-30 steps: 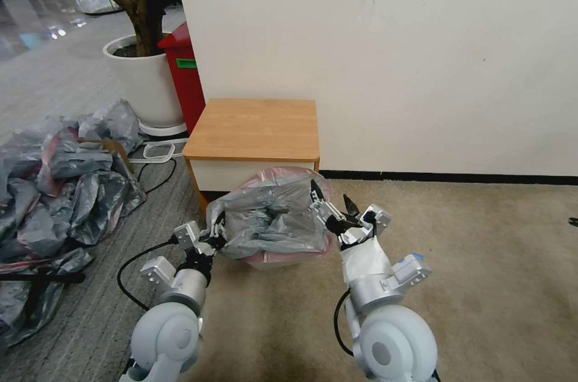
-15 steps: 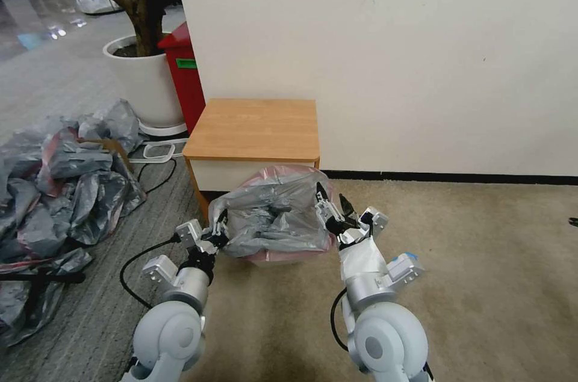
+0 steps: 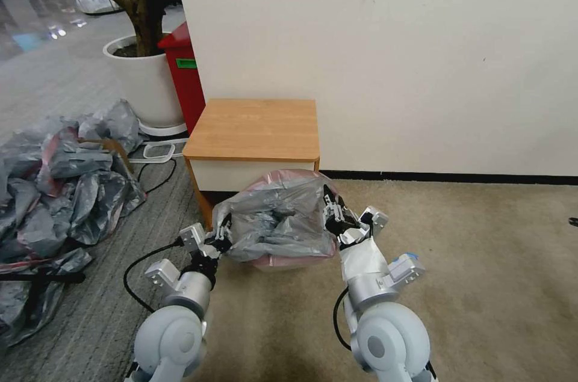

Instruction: Pick up the garbage bag from the table and place it over the trash can.

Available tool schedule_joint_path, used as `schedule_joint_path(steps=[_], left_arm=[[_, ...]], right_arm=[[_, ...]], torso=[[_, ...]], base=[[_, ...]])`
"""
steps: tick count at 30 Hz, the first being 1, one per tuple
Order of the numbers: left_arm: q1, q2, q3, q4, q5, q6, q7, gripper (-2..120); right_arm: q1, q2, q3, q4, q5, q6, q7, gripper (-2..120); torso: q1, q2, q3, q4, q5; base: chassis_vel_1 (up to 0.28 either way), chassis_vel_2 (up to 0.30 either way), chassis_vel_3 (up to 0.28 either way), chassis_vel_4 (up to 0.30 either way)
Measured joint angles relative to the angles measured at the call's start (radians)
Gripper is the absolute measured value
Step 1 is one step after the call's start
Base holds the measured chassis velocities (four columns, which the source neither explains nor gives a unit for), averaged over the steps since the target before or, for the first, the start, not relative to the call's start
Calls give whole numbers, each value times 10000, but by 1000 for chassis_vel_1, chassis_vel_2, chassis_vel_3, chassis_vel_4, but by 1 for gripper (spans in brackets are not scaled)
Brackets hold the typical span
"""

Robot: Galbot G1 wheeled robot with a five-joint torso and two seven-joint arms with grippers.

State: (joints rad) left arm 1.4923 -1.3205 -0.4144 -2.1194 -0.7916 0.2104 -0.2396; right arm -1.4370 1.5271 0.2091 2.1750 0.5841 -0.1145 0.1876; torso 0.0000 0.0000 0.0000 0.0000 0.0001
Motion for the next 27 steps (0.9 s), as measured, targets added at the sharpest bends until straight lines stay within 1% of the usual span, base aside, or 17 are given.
schedule_joint_path(steps=[7, 9, 11, 14, 15, 19, 20, 22, 23, 24, 27], left_arm=[[150, -28, 7, -65, 55, 61, 164, 9], [259, -29, -19, -115, 121, 75, 303, 9], [291, -29, -39, -125, 133, 82, 360, 9], [447, -25, -150, -178, 153, 127, 705, 9], [447, -25, -150, -178, 153, 127, 705, 9], [594, -35, -287, -226, 107, 196, 1178, 9], [594, -35, -287, -226, 107, 196, 1178, 9], [599, -40, -321, -236, 29, 199, 1248, 9], [567, -53, -359, -235, -81, 203, 1275, 9], [567, -53, -359, -235, -81, 203, 1275, 9], [446, -76, -452, -134, -328, 203, 1279, 9]], right_arm=[[154, -312, 155, 29, 327, -28, 52, 0], [359, -623, 276, 65, 618, -264, 302, 0], [417, -708, 304, 76, 708, -358, 385, 0], [794, -1187, 428, -13, 1131, -776, 807, 0], [794, -1187, 428, -13, 1131, -776, 807, 0], [1240, -1776, 684, -142, 2038, -1727, 1361, 0], [1240, -1776, 684, -142, 2038, -1727, 1361, 0], [1275, -2003, 771, -139, 2279, -2149, 1465, 0], [1185, -2248, 861, -80, 2510, -2566, 1500, 0], [1185, -2248, 861, -80, 2510, -2566, 1500, 0], [781, -2567, 1053, 180, 3078, -3038, 1592, 0]], torso=[[0, 0, 0, -1, 0], [0, 0, 0, -1, 0], [0, 0, 0, -1, 0], [0, 0, 0, 0, 0], [0, 0, 0, 0, 0], [0, 0, 0, 1, 1], [0, 0, 0, 1, 1], [0, 0, 0, 0, 1], [0, 0, 0, 0, 0], [0, 0, 0, 0, 0], [0, 0, 0, -1, 0]], base=[[0, 0, 0, 0], [0, 0, 0, 0], [0, 0, 0, 0], [0, 0, 0, 0], [0, 0, 0, 0], [0, 0, 0, 0], [0, 0, 0, 0], [0, 0, 0, 0], [0, 0, 0, 0], [0, 0, 0, 0], [0, 0, 0, 0]])
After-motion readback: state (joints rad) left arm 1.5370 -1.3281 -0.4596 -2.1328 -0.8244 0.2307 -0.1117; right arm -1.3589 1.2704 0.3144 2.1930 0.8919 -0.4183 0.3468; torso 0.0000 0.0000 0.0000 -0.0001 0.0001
